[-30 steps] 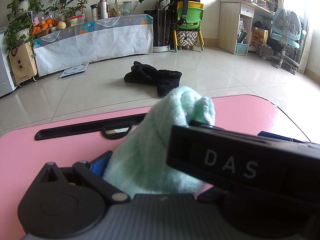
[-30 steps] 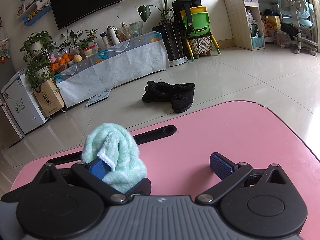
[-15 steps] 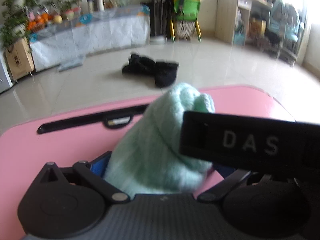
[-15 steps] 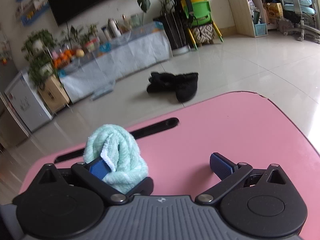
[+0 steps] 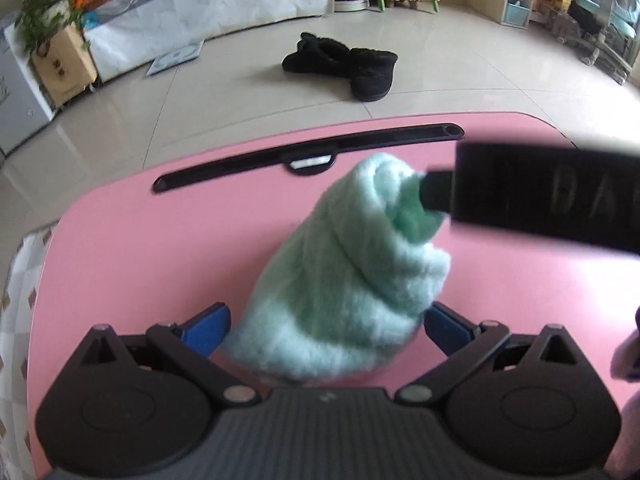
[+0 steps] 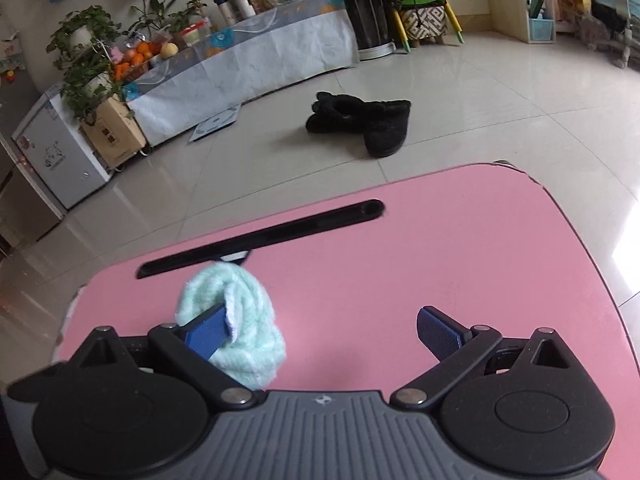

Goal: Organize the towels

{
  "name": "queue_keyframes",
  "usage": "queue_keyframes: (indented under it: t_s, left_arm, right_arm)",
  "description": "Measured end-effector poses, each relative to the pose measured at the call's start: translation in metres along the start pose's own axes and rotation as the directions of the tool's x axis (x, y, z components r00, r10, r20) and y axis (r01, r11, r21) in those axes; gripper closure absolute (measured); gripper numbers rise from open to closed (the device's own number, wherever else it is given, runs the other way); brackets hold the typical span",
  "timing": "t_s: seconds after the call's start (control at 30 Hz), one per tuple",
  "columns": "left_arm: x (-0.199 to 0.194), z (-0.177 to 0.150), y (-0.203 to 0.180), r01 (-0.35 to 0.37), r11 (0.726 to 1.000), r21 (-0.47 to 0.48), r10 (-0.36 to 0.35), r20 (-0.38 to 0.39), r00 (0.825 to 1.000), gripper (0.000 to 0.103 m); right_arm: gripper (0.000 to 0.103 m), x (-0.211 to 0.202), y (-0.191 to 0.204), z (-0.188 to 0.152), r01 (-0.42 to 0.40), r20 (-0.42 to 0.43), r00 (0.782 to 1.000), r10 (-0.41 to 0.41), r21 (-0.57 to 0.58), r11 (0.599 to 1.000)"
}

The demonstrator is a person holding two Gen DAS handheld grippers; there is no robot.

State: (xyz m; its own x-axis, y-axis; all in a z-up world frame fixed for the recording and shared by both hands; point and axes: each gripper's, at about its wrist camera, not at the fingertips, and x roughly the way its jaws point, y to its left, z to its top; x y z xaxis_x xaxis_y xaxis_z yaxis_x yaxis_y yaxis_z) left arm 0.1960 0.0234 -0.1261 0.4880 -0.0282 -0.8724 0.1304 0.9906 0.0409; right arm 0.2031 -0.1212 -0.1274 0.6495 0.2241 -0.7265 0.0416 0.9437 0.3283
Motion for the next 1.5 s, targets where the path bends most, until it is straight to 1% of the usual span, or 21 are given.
queue_keyframes:
  t_s: [0.13,0.3,0.4,0.5,0.57,0.67,0.73,0.83,0.93,1.03,1.1,1.17,1.27,1.33,1.43,1.5]
  left_arm:
    - [-0.019,-0.008,0.017,0.054,0.995,-0.081,-0.056,-0.022,0.998,0.000]
    - [-0.028,-0.021,0.028,0.029,0.995,-0.091,-0.035,-0.058,0.998,0.000]
    - [-0.034,-0.026,0.034,0.034,0.994,-0.105,-0.041,-0.063,0.997,0.000]
    - [-0.040,-0.029,0.033,0.012,0.997,-0.077,-0.017,-0.062,0.998,0.000]
    - [-0.042,-0.031,0.035,0.009,0.997,-0.072,-0.013,-0.056,0.998,0.000]
    - [-0.045,-0.033,0.039,0.017,0.998,-0.066,-0.021,-0.063,0.998,0.000]
    - [-0.046,-0.036,0.041,0.016,0.998,-0.055,-0.019,-0.069,0.997,0.000]
    - [-0.048,-0.043,0.044,0.009,0.999,-0.050,-0.013,-0.072,0.997,0.000]
    - [-0.050,-0.049,0.043,-0.016,0.999,-0.033,0.013,-0.076,0.997,0.000]
    - [-0.048,-0.053,0.039,-0.043,0.999,0.008,0.043,-0.084,0.995,0.000]
    - [-0.045,-0.055,0.038,-0.052,0.998,0.019,0.054,-0.107,0.993,0.000]
    - [-0.041,-0.057,0.040,-0.055,0.998,0.020,0.057,-0.136,0.989,0.000]
    - [-0.038,-0.058,0.043,-0.078,0.997,0.023,0.080,-0.150,0.985,0.000]
    - [-0.038,-0.057,0.045,-0.074,0.997,0.009,0.075,-0.152,0.986,0.000]
    - [-0.042,-0.056,0.049,-0.056,0.998,-0.019,0.053,-0.136,0.989,0.000]
    - [-0.045,-0.056,0.052,-0.057,0.998,-0.039,0.052,-0.117,0.992,0.000]
  right_arm:
    - [0.003,-0.015,0.011,0.002,-0.031,0.015,0.999,0.030,0.042,0.999]
    - [0.003,-0.038,0.028,-0.007,0.001,0.022,1.000,-0.002,0.033,0.999]
    - [0.003,-0.046,0.033,-0.021,0.029,-0.006,1.000,-0.029,0.047,0.998]
    - [0.003,-0.050,0.031,-0.035,0.040,-0.042,0.998,-0.035,0.111,0.993]
    - [0.003,-0.049,0.030,-0.042,0.045,-0.085,0.996,-0.034,0.137,0.989]
    - [0.002,-0.043,0.037,-0.044,0.073,-0.126,0.990,-0.065,0.066,0.995]
    - [0.003,-0.046,0.040,-0.042,0.087,-0.106,0.991,-0.084,0.022,0.996]
    - [0.003,-0.053,0.044,-0.037,0.063,-0.073,0.995,-0.061,0.018,0.998]
    - [0.003,-0.054,0.051,-0.036,0.045,-0.067,0.997,-0.045,0.001,0.999]
    - [0.003,-0.048,0.060,-0.038,0.028,-0.095,0.995,-0.030,-0.013,1.000]
    - [0.003,-0.043,0.066,-0.039,0.017,-0.117,0.993,-0.019,-0.022,1.000]
    - [0.003,-0.039,0.070,-0.039,0.014,-0.129,0.991,-0.019,-0.034,0.999]
    - [0.003,-0.036,0.073,-0.039,0.019,-0.134,0.991,-0.026,-0.051,0.999]
    - [0.003,-0.035,0.074,-0.039,0.021,-0.137,0.990,-0.028,-0.051,0.998]
    - [0.003,-0.033,0.075,-0.040,0.027,-0.140,0.990,-0.034,-0.053,0.998]
    - [0.003,-0.031,0.076,-0.040,0.031,-0.140,0.989,-0.039,-0.057,0.998]
